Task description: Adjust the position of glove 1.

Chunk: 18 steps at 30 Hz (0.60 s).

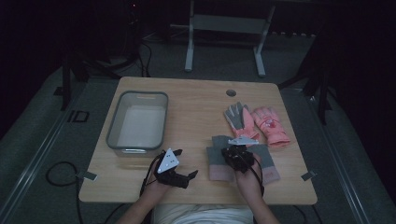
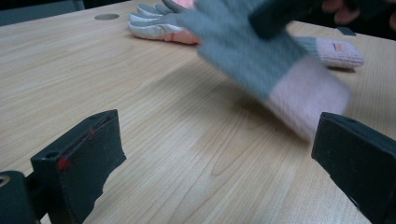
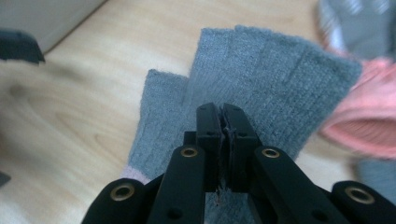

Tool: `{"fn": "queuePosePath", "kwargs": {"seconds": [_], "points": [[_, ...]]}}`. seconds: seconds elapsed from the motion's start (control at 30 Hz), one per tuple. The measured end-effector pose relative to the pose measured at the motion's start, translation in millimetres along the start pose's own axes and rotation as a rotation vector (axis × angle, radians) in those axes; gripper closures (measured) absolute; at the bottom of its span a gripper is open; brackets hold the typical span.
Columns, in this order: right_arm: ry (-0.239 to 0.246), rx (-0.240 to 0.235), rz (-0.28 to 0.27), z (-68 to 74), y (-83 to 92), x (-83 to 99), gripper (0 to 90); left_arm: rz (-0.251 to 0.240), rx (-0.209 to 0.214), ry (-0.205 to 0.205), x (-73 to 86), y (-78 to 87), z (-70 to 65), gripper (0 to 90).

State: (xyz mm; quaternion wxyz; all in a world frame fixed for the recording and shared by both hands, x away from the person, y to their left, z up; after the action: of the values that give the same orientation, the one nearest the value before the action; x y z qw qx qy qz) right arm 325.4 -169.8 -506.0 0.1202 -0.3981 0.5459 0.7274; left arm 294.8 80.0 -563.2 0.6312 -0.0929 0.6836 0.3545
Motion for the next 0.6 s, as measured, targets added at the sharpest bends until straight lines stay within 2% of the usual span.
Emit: {"fn": "queuePosePath", "kwargs": {"seconds": [0.3,0.37,0.47,0.6], "points": [[-0.019,-0.007,0.038,-1.3,-24.5,14.0,86.7,0.003,-0.001,-0.002,0.0,-0.1,0.1,1.6],[-0.003,-0.016,0.049,-1.4,-30.1,14.3,86.6,0.002,-0.001,0.0,0.0,0.0,0.2,1.6],[-0.017,-0.031,0.063,-1.9,-36.0,13.4,86.5,-0.002,-0.003,0.008,0.2,0.5,1.1,1.6],[-0.039,-0.016,0.077,-4.7,-41.9,15.5,86.3,-0.006,0.008,0.01,0.3,0.9,1.7,1.6]]}}
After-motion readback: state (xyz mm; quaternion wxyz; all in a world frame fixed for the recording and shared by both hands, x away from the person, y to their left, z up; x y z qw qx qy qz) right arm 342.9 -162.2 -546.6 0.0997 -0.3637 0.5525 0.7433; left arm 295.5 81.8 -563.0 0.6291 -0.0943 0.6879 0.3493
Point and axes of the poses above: each handheld gripper's, and its own axes: y roughly backward along the jaws, x roughly out of its underside, z roughly to its left, the point moved 1 cm from there along -y, roughly forward along the jaws, and after that the axes turned 4 degrees about -y, right-handed, at the moved point
